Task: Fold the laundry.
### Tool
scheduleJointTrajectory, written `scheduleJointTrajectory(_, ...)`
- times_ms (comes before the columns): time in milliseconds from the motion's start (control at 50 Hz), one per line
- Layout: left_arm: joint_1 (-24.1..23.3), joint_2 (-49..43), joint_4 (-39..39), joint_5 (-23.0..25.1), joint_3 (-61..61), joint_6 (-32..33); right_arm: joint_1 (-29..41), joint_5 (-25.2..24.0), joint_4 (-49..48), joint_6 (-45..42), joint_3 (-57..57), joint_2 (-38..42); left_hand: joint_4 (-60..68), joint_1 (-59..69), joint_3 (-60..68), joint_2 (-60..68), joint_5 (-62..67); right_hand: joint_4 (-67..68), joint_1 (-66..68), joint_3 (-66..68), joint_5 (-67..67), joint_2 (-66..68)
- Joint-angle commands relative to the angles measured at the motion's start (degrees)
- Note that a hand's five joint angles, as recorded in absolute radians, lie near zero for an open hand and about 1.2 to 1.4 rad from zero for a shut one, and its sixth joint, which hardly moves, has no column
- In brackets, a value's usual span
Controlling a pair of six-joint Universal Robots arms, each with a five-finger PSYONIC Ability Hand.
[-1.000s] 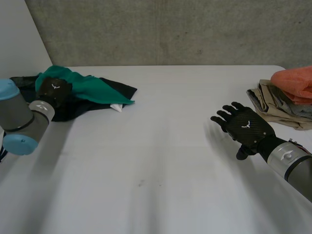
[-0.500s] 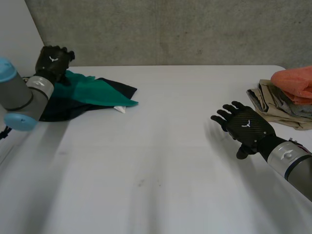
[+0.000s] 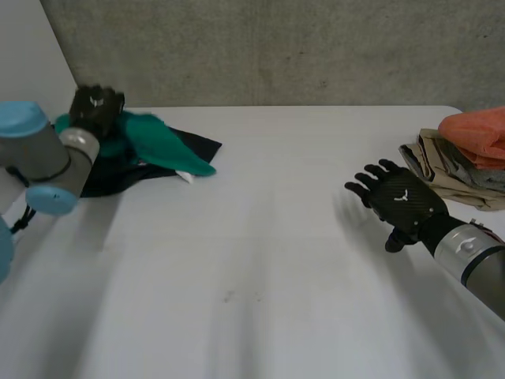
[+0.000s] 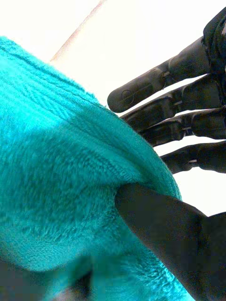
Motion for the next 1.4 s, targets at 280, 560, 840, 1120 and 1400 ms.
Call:
scheduleJointTrajectory(280,-27.5,33.1,7.5,-1.4,-39.4,-18.3,0.7,13.8,6.1,24.0,-14.9,-8.5,11.7,18.1,13.3,12.1,16.0,-2.3,-3.3,-2.3,-2.8,-2.5)
scheduleJointTrajectory(560,-34.0,19.6,2.1,-4.5,-36.2,-18.7,7.2,14.2,13.2,23.3,-18.2,0.9,-46.7,-40.2,-45.1,-46.3,-42.3,-2.3,-3.3,-2.3,-2.8,-2.5)
scheduleJointTrajectory(840,-19.6,35.0,1.2,-7.0,-46.4,-15.8,12.9,13.1,31.5,14.7,-16.3,-2.8,-47.0,-40.5,-45.4,-46.6,-42.6,-2.3,-3.3,-2.3,-2.8,-2.5)
scheduleJointTrajectory(1120,-9.6,35.4,1.2,-2.3,-52.4,-10.5,32.9,10.3,21.8,12.5,-24.6,11.1,-45.2,-38.7,-43.6,-44.8,-40.8,2.0,1.0,1.9,1.5,1.8)
scheduleJointTrajectory(1400,-11.3,41.3,1.0,1.7,-57.4,-12.1,33.0,18.8,21.8,9.9,-27.6,11.1,-43.0,-36.5,-41.4,-42.6,-38.6,3.5,2.5,3.5,3.0,3.4)
